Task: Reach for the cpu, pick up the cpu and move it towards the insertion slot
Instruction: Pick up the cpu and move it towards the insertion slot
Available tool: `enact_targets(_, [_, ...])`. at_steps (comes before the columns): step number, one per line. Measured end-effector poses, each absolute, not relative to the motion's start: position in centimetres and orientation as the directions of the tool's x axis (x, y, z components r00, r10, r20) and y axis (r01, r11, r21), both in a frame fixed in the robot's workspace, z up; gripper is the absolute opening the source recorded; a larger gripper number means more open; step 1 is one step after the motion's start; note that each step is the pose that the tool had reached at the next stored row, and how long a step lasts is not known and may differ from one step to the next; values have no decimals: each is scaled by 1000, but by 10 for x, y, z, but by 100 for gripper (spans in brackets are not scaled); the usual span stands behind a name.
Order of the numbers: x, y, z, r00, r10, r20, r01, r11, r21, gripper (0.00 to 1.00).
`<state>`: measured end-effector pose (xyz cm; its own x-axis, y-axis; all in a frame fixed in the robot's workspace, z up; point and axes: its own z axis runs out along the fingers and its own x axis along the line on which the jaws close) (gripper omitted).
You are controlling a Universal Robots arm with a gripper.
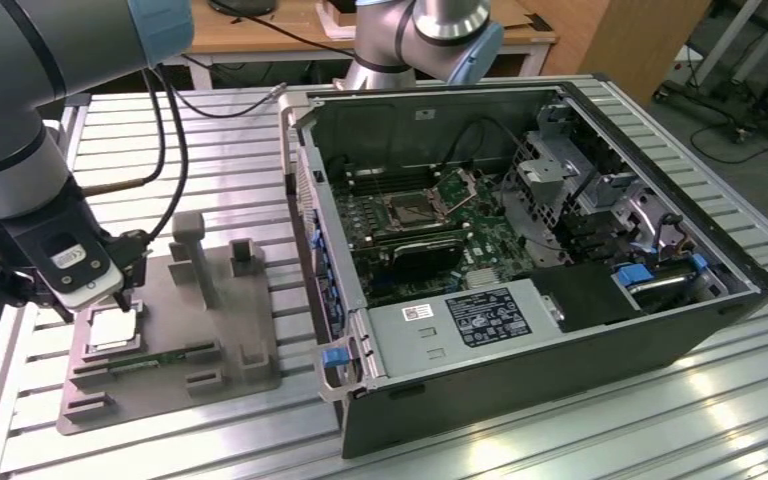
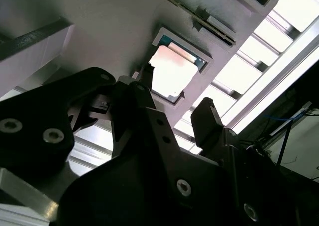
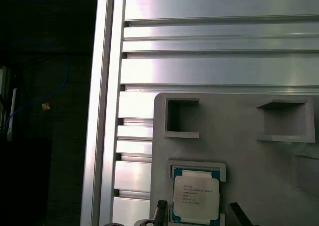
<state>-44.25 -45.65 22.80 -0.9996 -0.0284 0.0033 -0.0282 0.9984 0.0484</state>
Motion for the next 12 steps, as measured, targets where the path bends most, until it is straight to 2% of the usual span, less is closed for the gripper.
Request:
enact_targets(9, [-442, -457, 223, -1000, -28, 3, -28, 998, 48, 59])
enact_targets(10, [-442, -457, 221, -1000, -28, 4, -28, 998, 48, 65])
enact_targets(11, [-442, -457, 219, -1000, -28, 4, -28, 998, 48, 65])
enact_targets(12, [-442, -457, 218, -1000, -28, 4, -28, 998, 49, 71])
